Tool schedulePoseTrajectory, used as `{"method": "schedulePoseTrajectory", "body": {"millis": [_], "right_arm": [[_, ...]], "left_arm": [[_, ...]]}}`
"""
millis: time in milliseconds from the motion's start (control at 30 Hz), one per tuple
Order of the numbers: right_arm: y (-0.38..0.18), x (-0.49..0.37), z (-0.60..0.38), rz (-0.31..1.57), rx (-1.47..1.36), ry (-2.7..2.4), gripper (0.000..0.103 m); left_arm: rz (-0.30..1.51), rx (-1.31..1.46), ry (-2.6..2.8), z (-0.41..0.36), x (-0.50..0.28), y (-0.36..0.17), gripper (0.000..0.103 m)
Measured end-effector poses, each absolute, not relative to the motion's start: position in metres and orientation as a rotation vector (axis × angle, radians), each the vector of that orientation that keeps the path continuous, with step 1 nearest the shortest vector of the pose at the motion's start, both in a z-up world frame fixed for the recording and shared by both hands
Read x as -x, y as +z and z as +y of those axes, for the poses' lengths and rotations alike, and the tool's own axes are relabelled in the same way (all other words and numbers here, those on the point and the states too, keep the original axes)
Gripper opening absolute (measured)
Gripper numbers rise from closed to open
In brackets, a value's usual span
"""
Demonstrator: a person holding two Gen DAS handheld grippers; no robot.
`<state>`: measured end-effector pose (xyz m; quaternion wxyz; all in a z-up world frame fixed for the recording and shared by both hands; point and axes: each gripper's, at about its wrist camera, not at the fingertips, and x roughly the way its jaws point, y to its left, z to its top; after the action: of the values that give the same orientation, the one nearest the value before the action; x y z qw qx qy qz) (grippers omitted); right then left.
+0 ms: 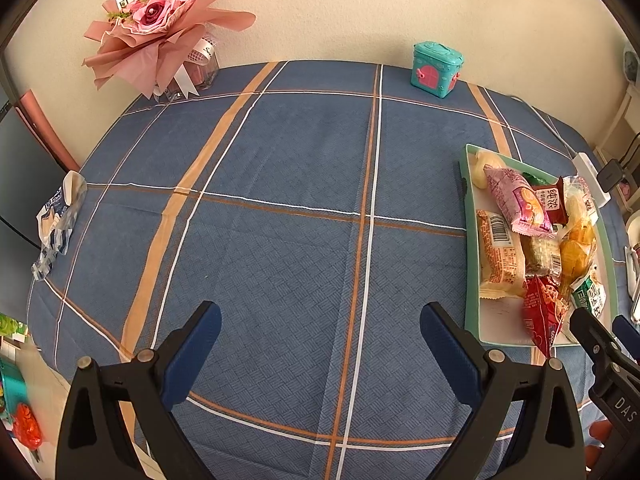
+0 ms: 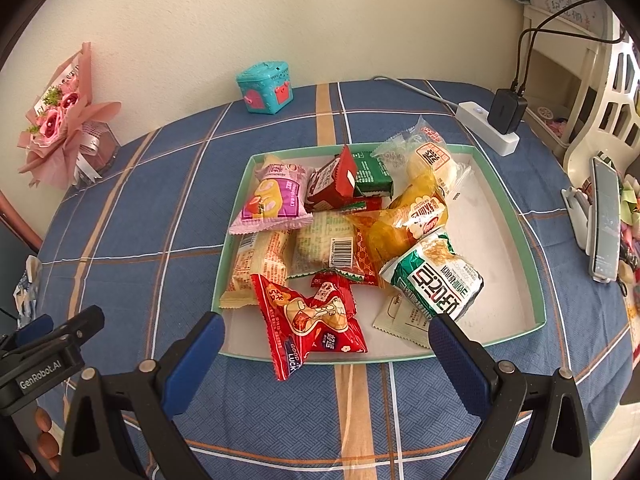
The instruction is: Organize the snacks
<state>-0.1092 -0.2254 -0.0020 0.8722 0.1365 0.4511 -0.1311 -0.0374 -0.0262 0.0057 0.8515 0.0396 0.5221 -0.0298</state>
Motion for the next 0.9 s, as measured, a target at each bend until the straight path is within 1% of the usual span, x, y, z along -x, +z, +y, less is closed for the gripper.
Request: {"method": "schedulePoseTrajectory", "body": {"millis": [900], "right_arm": [[-0.0018, 0.1091, -0.2261, 0.946, -0.284, -0.272, 0.103]], "left_arm": [[1.097, -0.091, -0.077, -0.0276, 0.0375, 0.006, 0.1]]}}
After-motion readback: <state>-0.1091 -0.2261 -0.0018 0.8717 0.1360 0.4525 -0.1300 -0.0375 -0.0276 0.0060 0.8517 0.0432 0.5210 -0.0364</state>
